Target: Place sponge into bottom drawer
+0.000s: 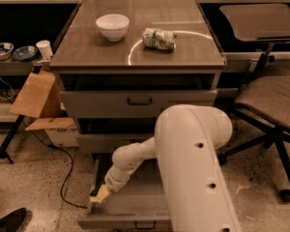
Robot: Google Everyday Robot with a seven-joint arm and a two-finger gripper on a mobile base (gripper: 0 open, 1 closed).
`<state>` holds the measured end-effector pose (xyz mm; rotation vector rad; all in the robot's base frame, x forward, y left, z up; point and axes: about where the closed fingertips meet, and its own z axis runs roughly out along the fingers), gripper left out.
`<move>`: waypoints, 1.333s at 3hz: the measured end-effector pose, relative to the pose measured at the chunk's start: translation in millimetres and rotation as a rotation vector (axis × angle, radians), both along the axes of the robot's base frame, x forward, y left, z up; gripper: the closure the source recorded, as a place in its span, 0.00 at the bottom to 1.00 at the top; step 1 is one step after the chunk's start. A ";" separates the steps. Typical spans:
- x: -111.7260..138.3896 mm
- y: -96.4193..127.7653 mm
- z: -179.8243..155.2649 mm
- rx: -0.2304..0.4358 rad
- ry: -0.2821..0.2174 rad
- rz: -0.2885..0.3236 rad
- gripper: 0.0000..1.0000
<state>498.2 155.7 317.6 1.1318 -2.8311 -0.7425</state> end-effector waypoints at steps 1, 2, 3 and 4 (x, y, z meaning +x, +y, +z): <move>6.3 9.6 -9.6 -0.054 0.003 0.106 0.54; 20.3 17.8 -8.6 -0.092 0.005 0.146 0.31; 31.1 20.9 -7.0 -0.132 -0.001 0.152 0.08; 33.4 15.6 -9.6 -0.187 0.000 0.149 0.00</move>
Offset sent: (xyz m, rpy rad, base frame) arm 0.0410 0.0270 -0.0042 -0.1358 0.0012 0.1904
